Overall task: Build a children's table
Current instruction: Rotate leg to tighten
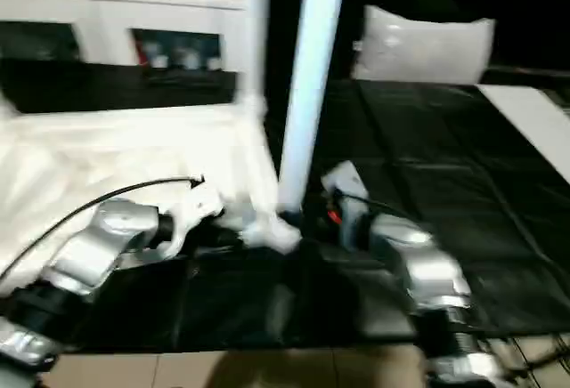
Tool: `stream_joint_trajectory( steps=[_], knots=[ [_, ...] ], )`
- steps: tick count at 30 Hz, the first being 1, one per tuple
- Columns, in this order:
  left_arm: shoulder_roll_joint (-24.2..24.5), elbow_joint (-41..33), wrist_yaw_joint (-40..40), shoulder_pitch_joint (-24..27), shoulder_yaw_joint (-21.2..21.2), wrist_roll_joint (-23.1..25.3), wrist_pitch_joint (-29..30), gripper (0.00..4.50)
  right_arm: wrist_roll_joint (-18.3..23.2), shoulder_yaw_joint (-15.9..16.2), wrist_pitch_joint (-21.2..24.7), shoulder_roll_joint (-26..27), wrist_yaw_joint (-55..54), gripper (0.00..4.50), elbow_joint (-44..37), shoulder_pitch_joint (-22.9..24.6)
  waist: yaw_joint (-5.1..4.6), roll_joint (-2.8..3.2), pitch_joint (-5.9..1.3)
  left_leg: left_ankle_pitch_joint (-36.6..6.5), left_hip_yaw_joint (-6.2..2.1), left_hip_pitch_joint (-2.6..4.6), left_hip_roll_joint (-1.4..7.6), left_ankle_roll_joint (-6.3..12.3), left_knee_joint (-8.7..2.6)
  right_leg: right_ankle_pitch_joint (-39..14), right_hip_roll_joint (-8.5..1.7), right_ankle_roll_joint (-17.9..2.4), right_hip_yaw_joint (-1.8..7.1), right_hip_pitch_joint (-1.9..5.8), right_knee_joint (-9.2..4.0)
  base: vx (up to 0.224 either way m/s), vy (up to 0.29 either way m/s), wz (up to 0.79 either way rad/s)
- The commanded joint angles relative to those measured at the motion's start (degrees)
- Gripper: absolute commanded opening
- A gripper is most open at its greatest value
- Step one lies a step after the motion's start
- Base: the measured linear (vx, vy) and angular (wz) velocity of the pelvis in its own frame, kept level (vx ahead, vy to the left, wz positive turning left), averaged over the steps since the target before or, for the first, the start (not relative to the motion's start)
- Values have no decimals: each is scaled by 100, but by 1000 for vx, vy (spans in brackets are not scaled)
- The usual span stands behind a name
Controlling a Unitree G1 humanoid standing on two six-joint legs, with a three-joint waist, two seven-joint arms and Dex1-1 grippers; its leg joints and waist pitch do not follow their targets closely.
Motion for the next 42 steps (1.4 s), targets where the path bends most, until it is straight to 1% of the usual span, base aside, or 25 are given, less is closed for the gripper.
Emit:
stream_joint_trajectory(
  steps=[1, 3, 4, 5, 8, 9, 11, 12, 14, 16, 18, 20, 23, 24, 25, 27, 29, 31, 32, 33, 36, 37, 38, 41, 42],
  knots=[
    [-502, -208, 465, -122, -32, -170, 261, 0, -103, -2, 452, 307, -820, 194, 217, -40, 6, 36, -272, -1529, -171, -23, 285, -176, -487, -2457, -513, -737, 270, 178, -605, 0, 0, 0],
    [-663, -180, 726, -143, -19, -72, 293, 0, -294, 71, 352, 409, -1032, 194, 157, -59, 2, 29, -285, -1431, -158, -28, 281, -114, -473, -2249, -504, -759, 281, 180, -602, 0, 0, 0],
    [-677, -178, 745, -145, -31, -57, 274, 0, -344, 107, 294, 410, -1044, 194, 152, -60, -3, 24, -297, -1297, -142, -36, 281, -49, -458, -1974, -491, -811, 289, 181, -584, 0, 0, 0],
    [-685, -175, 755, -147, -40, -48, 259, 0, -375, 130, 256, 408, -1049, 194, 150, -62, 1, 18, -297, -1247, -132, -40, 278, -16, -451, -1872, -489, -830, 293, 178, -584, 0, 0, 0],
    [-658, -218, 722, -146, -70, -18, 242, 0, -229, 95, 120, 440, -890, 194, 145, -54, 36, 16, -322, -848, -102, -67, 276, 148, -425, -1170, -479, -983, 296, 217, -520, 0, 0, 0],
    [-568, -270, 667, -132, -105, 58, 159, 0, -223, 106, 128, 409, -808, 249, 36, -14, 45, 25, -327, -748, -100, -69, 280, 178, -422, -971, -478, -1029, 295, 223, -500, 0, 0, 0],
    [-469, -296, 638, -120, -149, 113, 109, 0, -197, 112, 163, 359, -754, 249, -83, 20, 56, 33, -332, -649, -103, -76, 286, 213, -421, -748, -474, -1076, 293, 238, -474, 0, 0, 0],
    [-439, -298, 654, -119, -160, 124, 123, 0, -178, 105, 204, 337, -750, 272, -129, 30, 52, 36, -326, -659, -95, -70, 286, 212, -422, -695, -463, -1109, 289, 228, -473, 0, 0, 0],
    [-398, -287, 647, -119, -175, 127, 84, 0, -175, 103, 200, 288, -698, 290, -167, 41, 64, 37, -316, -744, -93, -59, 290, 198, -428, -776, -471, -1127, 291, 229, -485, 0, 0, 0],
    [-196, -239, 455, -101, -233, 148, -151, 0, -135, 132, 101, -15, -286, 308, -235, 69, 81, 46, -316, -847, -96, -37, 300, 184, -431, -874, -469, -1096, 289, 230, -497, 0, 0, 0],
    [-97, -242, 316, -79, -270, 143, -230, 0, -118, 149, 51, -164, -77, 335, -233, 75, 83, 46, -317, -811, -93, -46, 300, 189, -433, -746, -469, -1130, 291, 230, -484, 0, 0, 0],
    [81, -253, -8, -26, -329, 76, -358, 0, -169, 144, -109, -433, 187, 343, -146, 46, 92, 39, -318, -810, -94, -48, 297, 195, -429, -739, -475, -1142, 288, 239, -479, 0, 0, 0],
    [218, -218, -207, 3, -390, 53, -509, 0, -100, 133, -161, -604, 499, 370, -130, 31, 111, 48, -326, -761, -83, -37, 301, 227, -414, -593, -480, -1209, 293, 241, -463, 0, 0, 0],
    [447, -158, -537, 28, -513, 37, -765, 0, 2, 189, -308, -911, 1075, 377, -206, 56, 124, 45, -332, -729, -83, -42, 302, 265, -408, -500, -479, -1252, 289, 245, -452, 0, 0, 0],
    [459, -156, -556, 29, -520, 35, -783, 0, 6, 194, -317, -927, 1103, 381, -212, 59, 150, 53, -340, -677, -83, -37, 312, 296, -401, -388, -480, -1269, 286, 252, -436, 0, 0, 0],
    [705, -101, -958, 22, -644, 14, -1069, 0, 99, 265, -469, -1269, 1673, 381, -332, 114, 191, 54, -334, -645, -74, -26, 312, 340, -395, -281, -477, -1316, 284, 245, -428, 0, 0, 0],
    [806, -60, -1126, 1, -691, 28, -1155, 0, 105, 293, -546, -1412, 1891, 381, -340, 129, 233, 56, -323, -697, -67, -7, 328, 352, -402, -341, -484, -1310, 291, 231, -434, 0, 0, 0],
    [997, 9, -1473, -30, -818, 77, -1419, 0, 166, 349, -654, -1605, 2291, 381, -282, 131, 241, 51, -317, -792, -74, -14, 324, 324, -413, -541, -491, -1295, 284, 239, -448, 0, 0, 0],
    [1047, 20, -1581, -34, -848, 76, -1482, 0, 189, 371, -701, -1658, 2429, 381, -277, 138, 236, 71, -312, -889, -79, -8, 326, 289, -421, -687, -490, -1281, 281, 236, -463, 0, 0, 0],
    [1063, 22, -1620, -35, -857, 73, -1508, 0, 195, 378, -718, -1675, 2471, 381, -276, 140, 234, 68, -304, -933, -81, -3, 327, 273, -426, -758, -489, -1278, 279, 229, -472, 0, 0, 0],
    [1185, -25, -1926, -33, -936, 6, -1617, 0, 269, 401, -874, -1721, 2713, 365, -208, 129, 236, 58, -311, -968, -86, -4, 334, 228, -432, -831, -502, -1289, 281, 234, -466, 0, 0, 0],
    [1211, -46, -2004, -28, -957, -19, -1657, 0, 280, 423, -881, -1728, 2763, 356, -188, 122, 240, 61, -313, -968, -82, 8, 336, 224, -429, -828, -504, -1296, 283, 225, -469, 0, 0, 0],
    [1237, -67, -2085, -22, -976, -47, -1696, 0, 302, 457, -877, -1741, 2848, 356, -184, 124, 247, 42, -323, -863, -81, -2, 334, 235, -423, -685, -498, -1340, 279, 235, -444, 0, 0, 0],
    [1271, -98, -2211, -9, -987, -109, -1734, 0, 401, 538, -829, -1763, 3100, 328, -243, 162, 259, 47, -332, -765, -77, -8, 334, 288, -412, -486, -498, -1396, 278, 242, -419, 0, 0, 0],
    [1266, -80, -2253, -7, -972, -125, -1787, 0, 486, 562, -800, -1755, 3244, 321, -281, 184, 276, 35, -335, -743, -73, -5, 334, 320, -403, -445, -498, -1418, 276, 243, -414, 0, 0, 0]
  ],
)
